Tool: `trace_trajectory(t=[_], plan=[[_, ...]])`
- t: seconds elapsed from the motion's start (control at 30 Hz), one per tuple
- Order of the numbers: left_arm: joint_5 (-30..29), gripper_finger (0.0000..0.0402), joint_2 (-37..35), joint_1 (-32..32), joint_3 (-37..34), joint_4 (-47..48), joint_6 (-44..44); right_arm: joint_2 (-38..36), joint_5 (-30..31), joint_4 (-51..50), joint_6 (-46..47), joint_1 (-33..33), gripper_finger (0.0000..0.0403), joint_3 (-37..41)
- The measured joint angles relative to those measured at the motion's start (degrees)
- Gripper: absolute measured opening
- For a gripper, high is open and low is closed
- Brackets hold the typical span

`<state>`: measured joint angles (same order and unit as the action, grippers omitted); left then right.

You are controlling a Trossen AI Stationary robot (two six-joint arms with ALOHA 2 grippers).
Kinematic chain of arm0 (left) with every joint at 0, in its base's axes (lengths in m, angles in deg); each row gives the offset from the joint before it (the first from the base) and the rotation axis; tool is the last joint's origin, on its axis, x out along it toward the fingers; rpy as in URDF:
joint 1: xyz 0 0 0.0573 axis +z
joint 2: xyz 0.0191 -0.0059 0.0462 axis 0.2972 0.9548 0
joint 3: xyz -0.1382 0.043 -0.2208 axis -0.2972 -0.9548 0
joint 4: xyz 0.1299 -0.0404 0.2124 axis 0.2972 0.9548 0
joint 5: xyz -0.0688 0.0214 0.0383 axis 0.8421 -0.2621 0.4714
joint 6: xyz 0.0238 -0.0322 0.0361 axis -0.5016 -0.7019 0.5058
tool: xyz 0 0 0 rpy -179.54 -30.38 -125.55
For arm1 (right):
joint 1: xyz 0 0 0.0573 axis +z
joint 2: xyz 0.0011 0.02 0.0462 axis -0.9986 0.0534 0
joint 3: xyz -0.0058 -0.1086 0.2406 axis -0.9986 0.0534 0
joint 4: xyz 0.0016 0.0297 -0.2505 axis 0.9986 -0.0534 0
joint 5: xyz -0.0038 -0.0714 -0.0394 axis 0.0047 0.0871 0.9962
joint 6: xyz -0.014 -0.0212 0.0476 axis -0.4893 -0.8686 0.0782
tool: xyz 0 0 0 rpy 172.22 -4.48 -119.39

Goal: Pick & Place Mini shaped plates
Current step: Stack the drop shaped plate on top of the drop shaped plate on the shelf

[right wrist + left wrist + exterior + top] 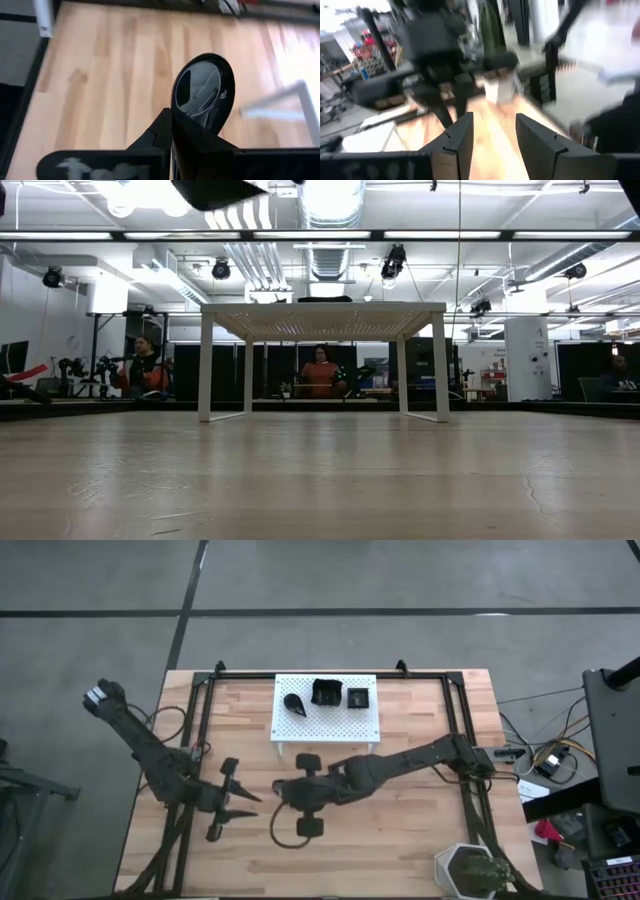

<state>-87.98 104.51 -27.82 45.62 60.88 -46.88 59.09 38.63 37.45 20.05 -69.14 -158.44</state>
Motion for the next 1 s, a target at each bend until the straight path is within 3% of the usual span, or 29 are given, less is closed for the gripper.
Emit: trace_trajectory(t=[0.27, 0.47, 0.7, 1.0], plan=[[-4.78, 0.0142, 7.18, 0.79, 0.89, 3.68, 0.4, 0.09, -0.42, -9.48, 5.86, -0.77, 0.0008, 0.02], [-16.39, 0.0142, 13.49, 1.73, 5.49, 8.14, -2.6, 0.22, -1.25, -10.2, 9.27, -1.86, 0.0008, 0.02], [-12.17, 0.0142, 19.48, 4.94, 12.69, 19.48, -5.85, 0.7, -3.63, -11.22, 8.1, -2.31, 0.0008, 0.06], [-7.74, 0.0142, 26.77, 9.69, 18.52, 23.46, -6.56, 0.66, -3.28, -11.1, 7.06, -2.28, 0.0008, 0.06]])
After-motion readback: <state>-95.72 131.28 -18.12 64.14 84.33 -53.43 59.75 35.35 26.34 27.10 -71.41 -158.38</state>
